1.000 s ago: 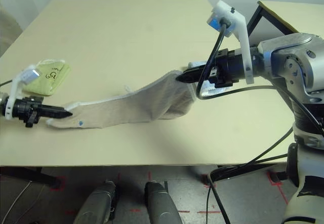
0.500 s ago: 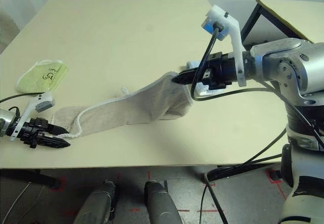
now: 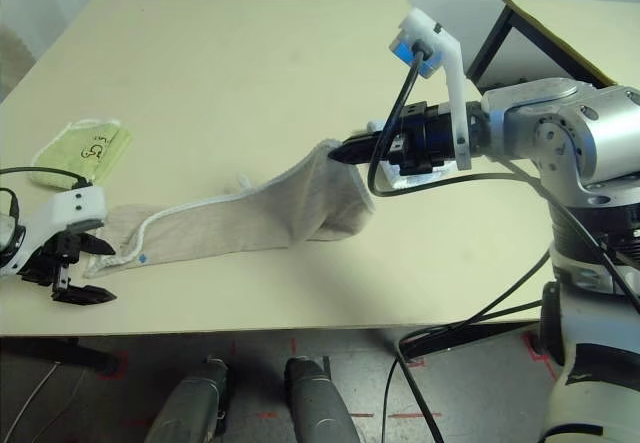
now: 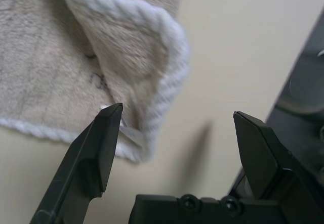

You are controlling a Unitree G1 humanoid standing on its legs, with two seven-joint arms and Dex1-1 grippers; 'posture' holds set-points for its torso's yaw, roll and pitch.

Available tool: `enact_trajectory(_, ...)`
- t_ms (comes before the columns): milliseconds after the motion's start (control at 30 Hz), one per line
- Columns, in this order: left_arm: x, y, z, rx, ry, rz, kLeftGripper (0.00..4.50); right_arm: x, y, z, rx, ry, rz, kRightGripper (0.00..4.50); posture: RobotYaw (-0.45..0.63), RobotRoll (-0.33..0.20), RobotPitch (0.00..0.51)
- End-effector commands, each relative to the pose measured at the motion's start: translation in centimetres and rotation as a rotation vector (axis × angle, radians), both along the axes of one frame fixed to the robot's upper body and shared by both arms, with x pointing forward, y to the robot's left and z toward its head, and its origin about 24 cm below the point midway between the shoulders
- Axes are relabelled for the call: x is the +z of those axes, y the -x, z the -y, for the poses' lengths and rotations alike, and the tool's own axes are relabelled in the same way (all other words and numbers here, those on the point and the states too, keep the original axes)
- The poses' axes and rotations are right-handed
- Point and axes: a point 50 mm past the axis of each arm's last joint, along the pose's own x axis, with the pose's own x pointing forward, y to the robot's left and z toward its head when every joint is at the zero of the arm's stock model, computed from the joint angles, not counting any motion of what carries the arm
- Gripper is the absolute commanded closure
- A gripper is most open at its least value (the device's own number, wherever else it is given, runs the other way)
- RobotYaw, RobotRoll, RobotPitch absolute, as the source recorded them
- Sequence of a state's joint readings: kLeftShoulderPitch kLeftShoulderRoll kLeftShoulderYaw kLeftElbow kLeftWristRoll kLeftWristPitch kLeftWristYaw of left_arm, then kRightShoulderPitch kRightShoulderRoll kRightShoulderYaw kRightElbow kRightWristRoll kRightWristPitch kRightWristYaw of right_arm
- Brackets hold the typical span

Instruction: Fold the towel and set it aside.

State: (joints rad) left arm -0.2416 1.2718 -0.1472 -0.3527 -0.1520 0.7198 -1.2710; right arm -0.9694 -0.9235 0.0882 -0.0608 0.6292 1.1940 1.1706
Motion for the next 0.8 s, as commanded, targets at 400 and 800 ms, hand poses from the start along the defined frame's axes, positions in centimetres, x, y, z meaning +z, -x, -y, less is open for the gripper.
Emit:
enact_trajectory(400, 5.0, -0.8, 0.9, -0.065, -0.222, 0.287, 0.02, 0.9, -0.4, -0.2, 0.019, -0.038, 0.045, 4.5, 0.05, 0.0, 0.128)
enact_trajectory(800, 2.7, -0.8, 5.6, -0.084, -0.22, 0.218, 0.02, 0.8, -0.4, -0.2, 0.012, -0.043, 0.043, 4.5, 0.05, 0.0, 0.132)
